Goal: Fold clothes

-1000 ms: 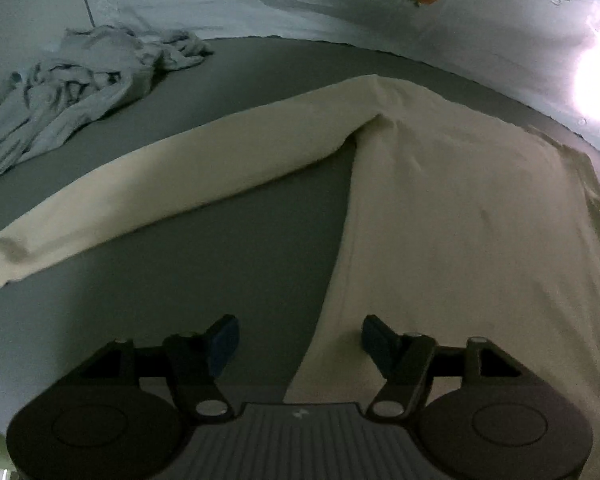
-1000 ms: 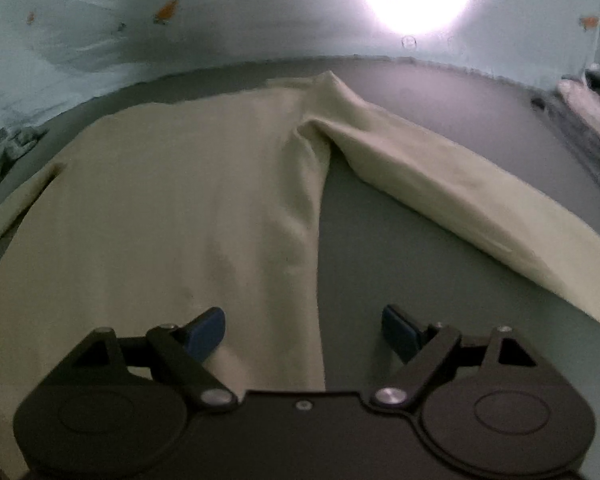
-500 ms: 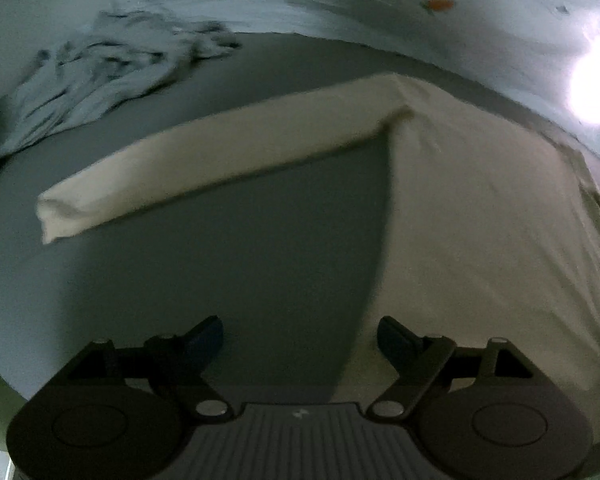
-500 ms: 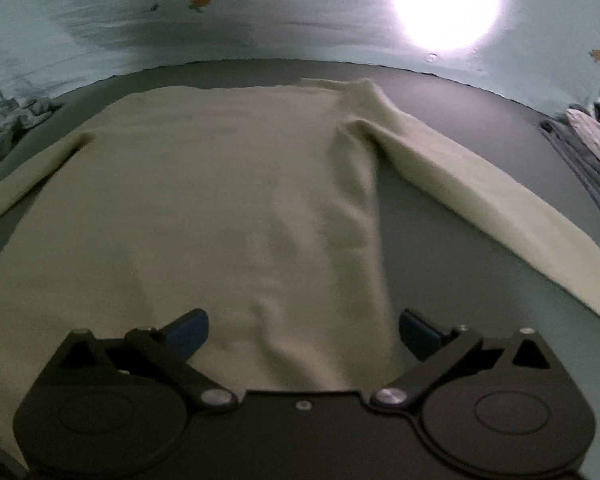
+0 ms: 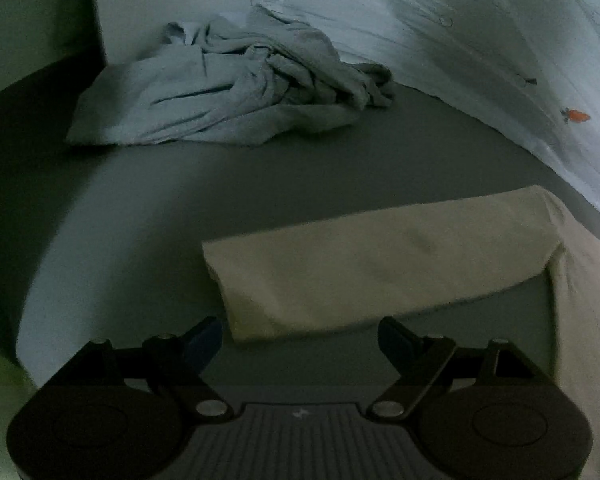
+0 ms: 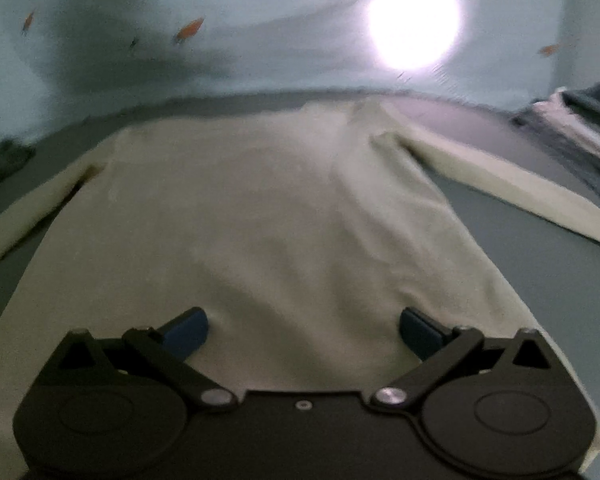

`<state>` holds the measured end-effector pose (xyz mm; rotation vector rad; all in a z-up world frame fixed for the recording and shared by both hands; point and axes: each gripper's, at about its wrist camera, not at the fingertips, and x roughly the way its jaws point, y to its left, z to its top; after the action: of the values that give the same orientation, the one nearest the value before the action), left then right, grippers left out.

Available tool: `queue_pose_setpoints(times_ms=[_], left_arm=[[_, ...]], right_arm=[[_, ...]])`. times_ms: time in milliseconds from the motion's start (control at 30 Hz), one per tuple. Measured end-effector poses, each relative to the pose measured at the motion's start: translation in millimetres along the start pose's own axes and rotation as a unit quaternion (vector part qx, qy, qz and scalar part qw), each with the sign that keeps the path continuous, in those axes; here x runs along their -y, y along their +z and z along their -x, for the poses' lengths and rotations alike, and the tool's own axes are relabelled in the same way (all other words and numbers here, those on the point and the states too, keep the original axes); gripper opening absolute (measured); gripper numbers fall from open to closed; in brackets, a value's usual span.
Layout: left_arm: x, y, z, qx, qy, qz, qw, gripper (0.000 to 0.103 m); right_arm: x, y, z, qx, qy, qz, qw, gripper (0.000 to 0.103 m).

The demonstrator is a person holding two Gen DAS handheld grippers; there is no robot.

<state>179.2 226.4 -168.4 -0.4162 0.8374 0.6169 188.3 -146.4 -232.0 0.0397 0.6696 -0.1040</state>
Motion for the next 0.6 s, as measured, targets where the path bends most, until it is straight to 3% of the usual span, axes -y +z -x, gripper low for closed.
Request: queue_pose_setpoints(times_ms=[200, 300, 333, 367, 400, 433, 600], left_arm=[[-22, 22, -29, -0.013, -0.005, -0.027, 0.9996, 0.083], [-22, 30, -40, -0.011, -0.006, -0.042, 0.999, 0.055], [-19, 33, -41, -0.008, -0.016, -0.051, 0.9985, 0.04], [-17, 36, -42, -0.004, -0.032, -0.059, 0.9977, 0.03], [-15, 40, -42, -0.007, -0.058, -0.062, 0.9964, 0.012], [-13, 44, -43, -0.013, -0.088, -0.057, 0.9944, 0.0], [32, 49, -29, -0.015, -0.195, -0.071, 0.978, 0.0]], right_arm=[[2, -1, 1, 0.012, -0.006, -0.003, 1.0, 0.103], [2, 0, 1, 0.012, -0.007, -0.003, 1.0, 0.103], [1, -1, 2, 0.012, -0.007, -0.002, 1.0, 0.103], [0, -1, 2, 0.012, -0.007, -0.002, 1.0, 0.103], [0, -1, 1, 0.012, -0.007, -0.002, 1.0, 0.103], [-1, -1, 1, 0.012, -0.008, -0.002, 1.0, 0.103], [0, -1, 1, 0.011, -0.005, -0.002, 1.0, 0.103]])
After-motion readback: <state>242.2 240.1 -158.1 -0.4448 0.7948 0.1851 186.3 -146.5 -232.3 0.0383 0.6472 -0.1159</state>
